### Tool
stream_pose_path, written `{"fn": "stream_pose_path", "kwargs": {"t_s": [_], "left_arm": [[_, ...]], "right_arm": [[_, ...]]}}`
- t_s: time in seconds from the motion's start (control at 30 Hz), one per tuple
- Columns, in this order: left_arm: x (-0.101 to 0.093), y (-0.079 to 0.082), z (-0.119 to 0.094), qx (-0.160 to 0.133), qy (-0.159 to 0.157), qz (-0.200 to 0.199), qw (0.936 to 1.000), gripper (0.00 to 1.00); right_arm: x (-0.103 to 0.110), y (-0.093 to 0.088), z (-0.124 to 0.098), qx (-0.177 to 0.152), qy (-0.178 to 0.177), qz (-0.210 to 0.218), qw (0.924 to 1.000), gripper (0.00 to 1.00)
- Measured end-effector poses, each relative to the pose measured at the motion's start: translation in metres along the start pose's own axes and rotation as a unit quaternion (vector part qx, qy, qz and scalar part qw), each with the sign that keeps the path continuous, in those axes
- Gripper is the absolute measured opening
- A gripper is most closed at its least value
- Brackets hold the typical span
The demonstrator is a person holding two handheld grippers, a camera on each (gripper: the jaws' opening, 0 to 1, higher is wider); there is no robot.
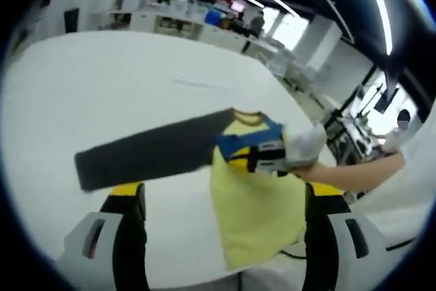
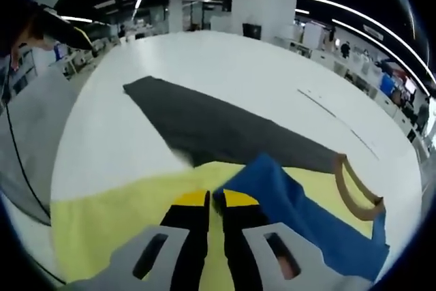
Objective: Fold the garment on the visible template until the final outline fits inside the template.
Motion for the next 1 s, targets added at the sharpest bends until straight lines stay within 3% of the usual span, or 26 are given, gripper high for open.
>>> {"fn": "stream_pose_path", "kwargs": {"t_s": [0.37, 0.5, 0.7, 1.0], "left_arm": [[-0.005, 0.002, 0.003, 0.001, -0.007, 0.008, 0.9999, 0.93], [-0.010, 0.005, 0.007, 0.003, -0.013, 0.016, 0.9998, 0.93], [-0.022, 0.006, 0.012, 0.008, -0.027, 0.029, 0.9992, 0.93], [-0.039, 0.010, 0.014, 0.007, -0.040, 0.046, 0.9981, 0.94]], "right_arm": [[-0.005, -0.006, -0.011, 0.004, -0.007, 0.018, 0.9998, 0.17], [-0.005, -0.008, -0.020, 0.001, -0.001, 0.041, 0.9991, 0.24], [-0.004, -0.007, -0.038, -0.018, 0.003, 0.075, 0.9971, 0.31], [-0.009, -0.019, -0.072, -0.024, -0.014, 0.094, 0.9952, 0.41]]}}
Point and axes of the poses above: the point that each gripper's makers call its tool centre point, and the gripper's own axes: z roughly forward along the fingers, x roughly to its left, y roughly out of its top, the point moved 5 cm from there along -z, roughly backward along the fingers, and after that the axes turned 2 degrees about -x, right-handed, at the moved point
